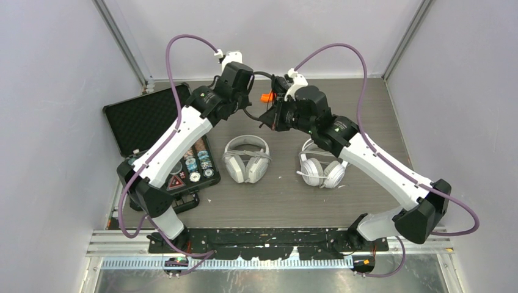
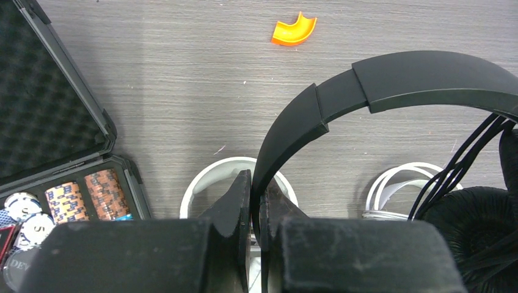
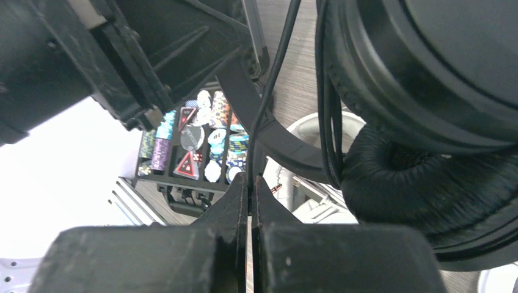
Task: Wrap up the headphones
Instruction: Wrap the headphones cable around the headphones.
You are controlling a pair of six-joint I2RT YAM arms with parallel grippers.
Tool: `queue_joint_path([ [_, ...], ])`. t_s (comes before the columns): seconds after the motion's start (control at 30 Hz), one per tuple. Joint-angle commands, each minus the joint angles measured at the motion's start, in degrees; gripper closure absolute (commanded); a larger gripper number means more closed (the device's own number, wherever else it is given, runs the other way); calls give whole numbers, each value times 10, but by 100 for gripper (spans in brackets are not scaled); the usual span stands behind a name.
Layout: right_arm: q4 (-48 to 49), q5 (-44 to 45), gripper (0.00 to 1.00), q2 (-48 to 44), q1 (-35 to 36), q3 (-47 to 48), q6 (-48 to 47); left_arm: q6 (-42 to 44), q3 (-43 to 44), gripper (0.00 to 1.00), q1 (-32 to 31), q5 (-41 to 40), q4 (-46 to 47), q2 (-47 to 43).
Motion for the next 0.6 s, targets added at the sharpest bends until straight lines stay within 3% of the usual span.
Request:
queue_joint_path([
  [0.0, -12, 19, 100, -5, 6, 9, -20, -38, 18, 100, 6, 7, 32, -13],
  [0.2, -24, 83, 96, -35, 7, -25, -18, -84, 18, 100, 22, 63, 28, -14],
  [0.57, -39, 121, 83, -66, 7, -36, -19, -88, 4, 100, 22, 65, 33, -31],
])
